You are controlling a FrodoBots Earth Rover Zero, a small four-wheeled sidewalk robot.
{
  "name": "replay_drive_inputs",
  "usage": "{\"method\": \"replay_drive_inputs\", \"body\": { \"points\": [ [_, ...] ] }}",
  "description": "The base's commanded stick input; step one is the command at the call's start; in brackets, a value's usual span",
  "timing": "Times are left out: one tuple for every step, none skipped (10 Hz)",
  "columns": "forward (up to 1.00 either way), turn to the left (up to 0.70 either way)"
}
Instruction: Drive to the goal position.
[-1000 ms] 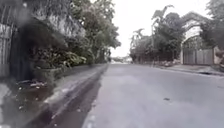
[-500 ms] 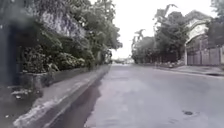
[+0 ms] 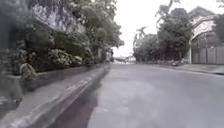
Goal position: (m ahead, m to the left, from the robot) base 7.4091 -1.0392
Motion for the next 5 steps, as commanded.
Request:
{"method": "replay_drive_inputs", "body": {
  "points": [
    [1.0,-0.28],
    [1.0,-0.33],
    [1.0,-0.38],
    [1.0,-0.4],
    [1.0,-0.39]
  ]
}}
